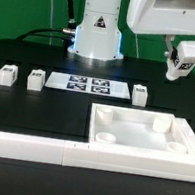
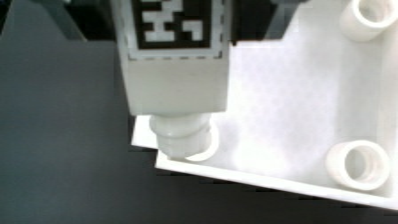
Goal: Assemble square table
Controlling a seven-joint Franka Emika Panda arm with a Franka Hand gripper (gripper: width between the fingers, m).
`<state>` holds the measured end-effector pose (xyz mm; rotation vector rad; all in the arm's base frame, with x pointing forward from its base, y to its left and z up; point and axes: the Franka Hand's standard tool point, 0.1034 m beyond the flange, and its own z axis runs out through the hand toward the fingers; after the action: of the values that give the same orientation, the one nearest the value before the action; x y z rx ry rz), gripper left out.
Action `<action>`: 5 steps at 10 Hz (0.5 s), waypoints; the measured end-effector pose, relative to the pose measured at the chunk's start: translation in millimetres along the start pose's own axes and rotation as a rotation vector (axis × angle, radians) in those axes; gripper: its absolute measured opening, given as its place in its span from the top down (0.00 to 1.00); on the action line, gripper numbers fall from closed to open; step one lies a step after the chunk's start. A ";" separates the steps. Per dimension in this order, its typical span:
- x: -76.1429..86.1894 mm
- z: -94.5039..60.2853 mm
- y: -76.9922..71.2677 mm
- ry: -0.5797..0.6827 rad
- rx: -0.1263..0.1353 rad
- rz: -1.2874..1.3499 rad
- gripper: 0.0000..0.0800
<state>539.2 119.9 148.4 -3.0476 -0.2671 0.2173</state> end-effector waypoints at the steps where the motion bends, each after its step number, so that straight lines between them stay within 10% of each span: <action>1: -5.3 3.2 0.7 0.038 -0.005 0.000 0.64; 5: 28.9 -1.3 12.1 0.436 -0.027 -0.027 0.64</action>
Offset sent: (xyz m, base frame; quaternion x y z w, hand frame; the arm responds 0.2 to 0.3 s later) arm 0.0000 0.0000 0.0000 0.0000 0.1938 0.0000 0.9810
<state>569.7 113.1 144.8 -3.0102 -0.2784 -0.4502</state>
